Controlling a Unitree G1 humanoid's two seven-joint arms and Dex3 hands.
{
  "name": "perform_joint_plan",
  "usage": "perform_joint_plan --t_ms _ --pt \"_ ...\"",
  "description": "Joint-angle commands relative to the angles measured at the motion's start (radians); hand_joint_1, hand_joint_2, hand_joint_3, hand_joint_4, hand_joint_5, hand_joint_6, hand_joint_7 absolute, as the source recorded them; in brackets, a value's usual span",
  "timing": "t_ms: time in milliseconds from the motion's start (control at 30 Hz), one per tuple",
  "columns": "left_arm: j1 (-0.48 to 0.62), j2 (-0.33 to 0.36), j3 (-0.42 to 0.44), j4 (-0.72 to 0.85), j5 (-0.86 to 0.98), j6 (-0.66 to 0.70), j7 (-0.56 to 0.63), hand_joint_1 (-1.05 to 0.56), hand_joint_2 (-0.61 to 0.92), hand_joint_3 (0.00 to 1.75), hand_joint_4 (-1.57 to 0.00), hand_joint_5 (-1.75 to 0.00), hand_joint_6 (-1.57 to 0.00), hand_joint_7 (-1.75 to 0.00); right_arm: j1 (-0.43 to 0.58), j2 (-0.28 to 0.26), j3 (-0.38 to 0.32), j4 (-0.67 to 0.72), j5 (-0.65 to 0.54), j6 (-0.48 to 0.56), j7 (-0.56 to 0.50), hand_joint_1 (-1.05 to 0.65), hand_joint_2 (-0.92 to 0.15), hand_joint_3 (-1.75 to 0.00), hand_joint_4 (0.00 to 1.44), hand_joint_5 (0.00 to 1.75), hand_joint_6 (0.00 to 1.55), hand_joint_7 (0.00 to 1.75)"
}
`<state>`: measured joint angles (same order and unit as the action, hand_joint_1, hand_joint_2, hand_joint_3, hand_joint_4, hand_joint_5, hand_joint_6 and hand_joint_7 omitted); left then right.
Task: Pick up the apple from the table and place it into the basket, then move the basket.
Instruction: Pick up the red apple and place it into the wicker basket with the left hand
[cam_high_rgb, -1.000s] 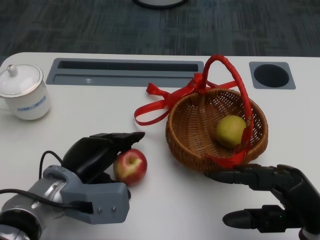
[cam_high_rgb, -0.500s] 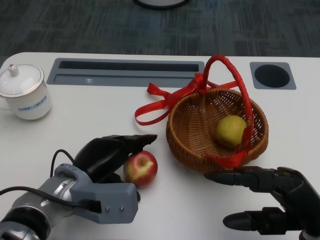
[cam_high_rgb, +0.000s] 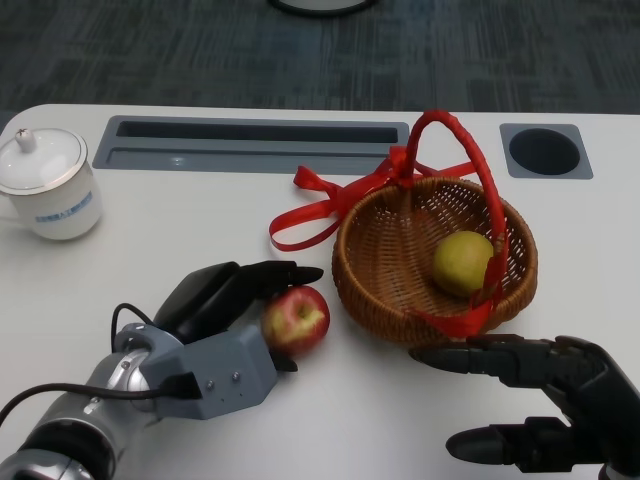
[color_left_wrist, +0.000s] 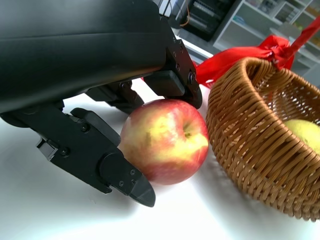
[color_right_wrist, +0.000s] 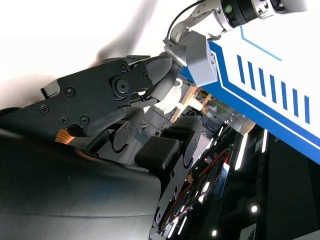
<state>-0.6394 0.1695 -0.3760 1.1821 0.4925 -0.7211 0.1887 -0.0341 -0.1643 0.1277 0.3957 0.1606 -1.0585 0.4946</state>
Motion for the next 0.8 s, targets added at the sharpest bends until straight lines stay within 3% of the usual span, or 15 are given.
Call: perform_joint_plan --t_ms 33,533,800 --pt "0.03 0.004 0.009 0.013 -0.004 0.005 0.019 -0.12 0.79 0.01 -1.24 -0.08 -1.12 -0.06 0.003 -0.007 -0.008 -0.004 0.005 -0.01 -0.008 -0.32 -0.78 0.0 0.84 0.0 0.78 0.0" --pt "0.093 0.025 0.076 -0.033 -0.086 -0.052 -0.036 -0.07 0.79 0.0 -1.24 -0.04 -1.13 -0.02 -0.001 -0.008 -0.007 0.0 0.008 -0.008 -0.006 -0.33 -0.78 0.0 0.84 0.0 0.78 0.0" --pt "0.172 0.06 0.132 -0.174 -0.147 -0.13 -0.103 -0.08 0.78 0.0 -1.25 -0.03 -1.14 -0.02 -0.006 -0.011 -0.01 0.002 0.001 -0.004 -0.007 -0.35 -0.79 0.0 0.84 0.0 0.78 0.0"
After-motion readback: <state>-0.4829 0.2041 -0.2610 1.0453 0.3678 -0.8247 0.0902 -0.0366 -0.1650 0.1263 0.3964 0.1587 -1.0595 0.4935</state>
